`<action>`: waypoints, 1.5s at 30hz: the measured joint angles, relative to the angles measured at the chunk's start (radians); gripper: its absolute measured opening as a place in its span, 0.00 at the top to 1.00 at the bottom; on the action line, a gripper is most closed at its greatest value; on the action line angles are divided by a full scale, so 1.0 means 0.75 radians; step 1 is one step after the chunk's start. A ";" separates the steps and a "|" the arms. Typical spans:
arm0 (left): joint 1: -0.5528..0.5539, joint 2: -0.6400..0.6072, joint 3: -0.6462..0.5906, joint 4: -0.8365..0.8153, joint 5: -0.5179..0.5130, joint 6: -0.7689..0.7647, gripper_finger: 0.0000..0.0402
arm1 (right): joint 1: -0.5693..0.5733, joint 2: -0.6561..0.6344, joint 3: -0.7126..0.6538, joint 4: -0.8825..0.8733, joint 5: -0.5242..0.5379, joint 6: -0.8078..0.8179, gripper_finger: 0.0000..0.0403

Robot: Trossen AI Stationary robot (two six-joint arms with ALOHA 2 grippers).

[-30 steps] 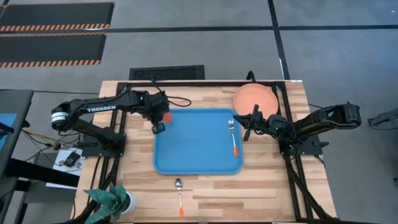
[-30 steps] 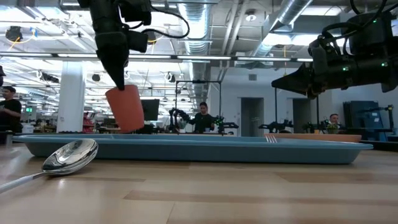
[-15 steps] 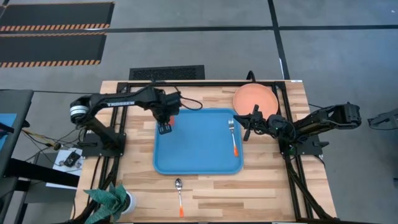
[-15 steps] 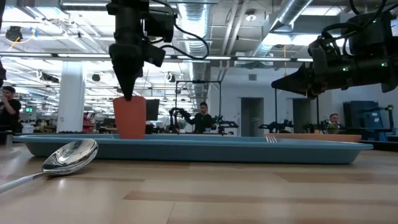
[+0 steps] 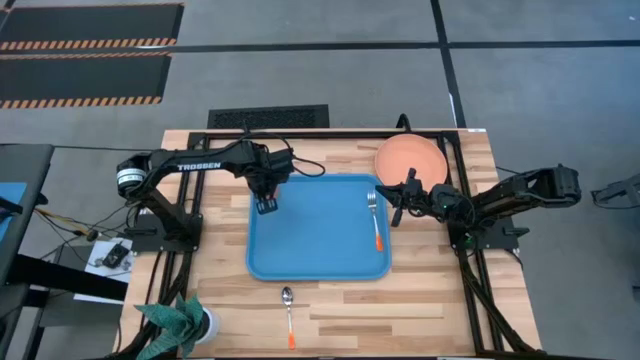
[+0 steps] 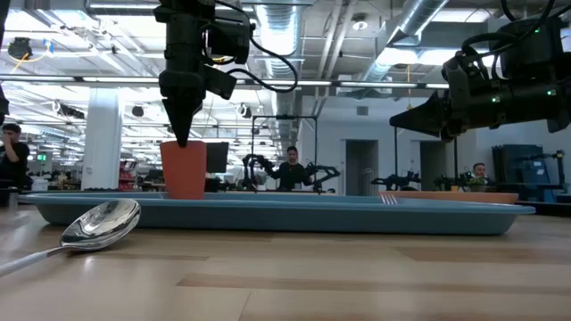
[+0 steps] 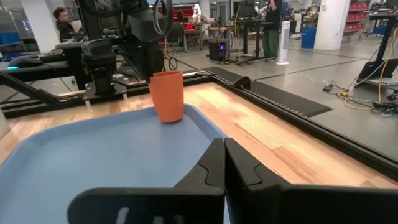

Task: Pick and place plate/cup/fork/spoon on tray
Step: Put the orange cup on the blue serving tray

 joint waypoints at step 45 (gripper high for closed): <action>0.035 0.000 -0.001 -0.066 0.012 0.001 0.98 | 0.000 0.001 0.000 0.001 -0.001 0.008 0.97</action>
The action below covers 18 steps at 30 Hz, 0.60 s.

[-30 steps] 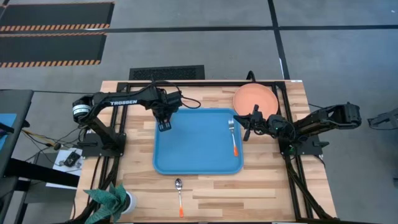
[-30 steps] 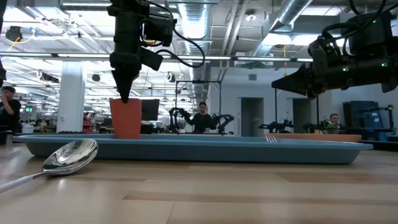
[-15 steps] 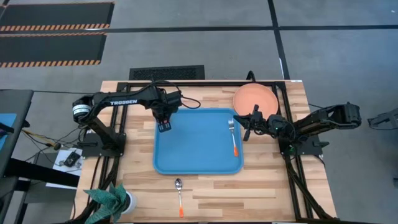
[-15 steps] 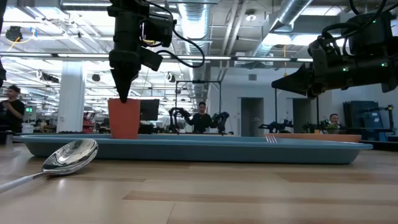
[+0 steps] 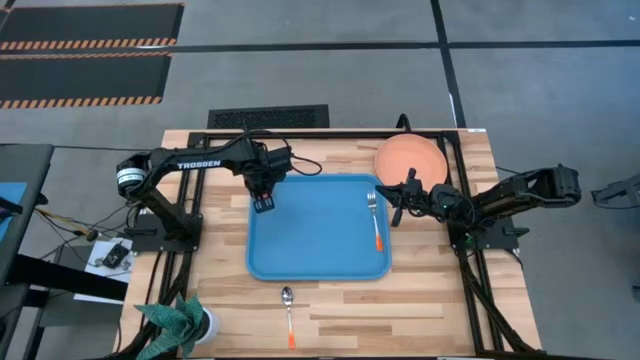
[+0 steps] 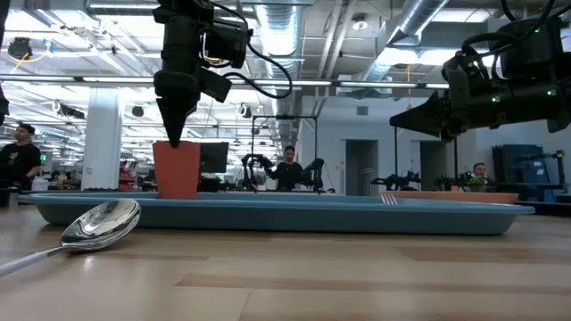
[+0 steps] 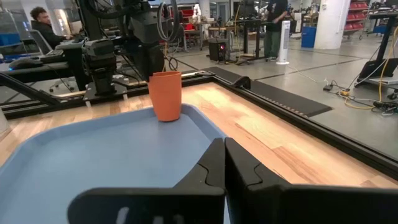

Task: Pick and place plate/cup/fork/spoon on tray
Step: Put the orange cup on the blue serving tray

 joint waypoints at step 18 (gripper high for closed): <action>0.000 0.000 0.000 -0.020 0.000 -0.010 0.74 | 0.000 0.000 0.000 0.000 -0.001 0.000 0.97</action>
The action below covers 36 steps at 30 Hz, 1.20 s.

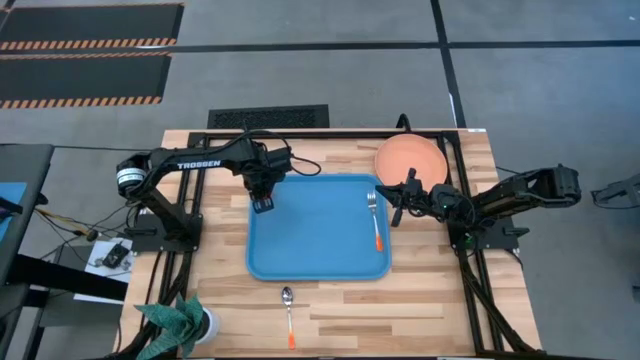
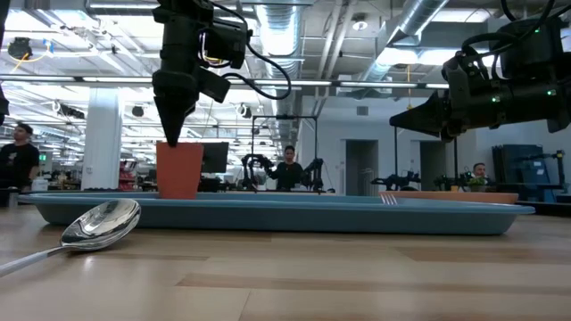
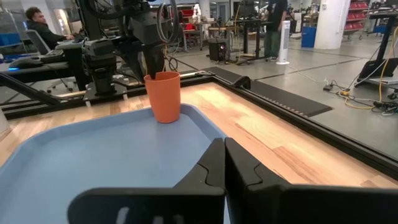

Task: Pick and place plate/cup/fork/spoon on tray
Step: Put the orange cup on the blue serving tray, then put the orange plate on the blue serving tray

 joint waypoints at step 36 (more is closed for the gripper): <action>-0.174 -0.421 0.007 0.341 -0.059 0.059 0.84 | 0.000 0.000 -0.001 0.010 0.002 0.000 0.97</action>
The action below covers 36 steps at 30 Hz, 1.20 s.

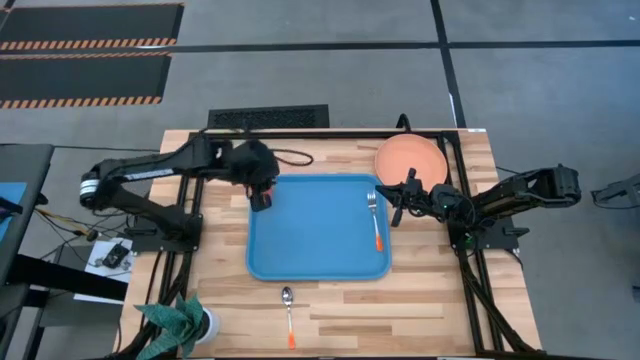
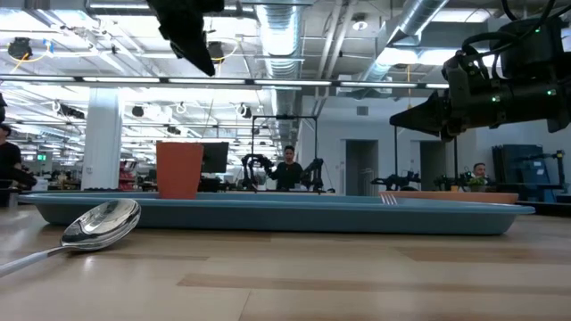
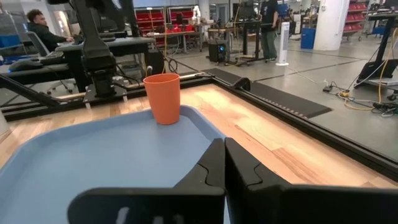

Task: Pick and place plate/cup/fork/spoon on tray
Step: Put the orange plate on the blue serving tray

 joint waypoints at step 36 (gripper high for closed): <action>-0.489 -0.664 -1.562 1.836 0.117 -0.433 1.00 | 0.000 0.000 0.063 -0.310 0.270 0.111 0.79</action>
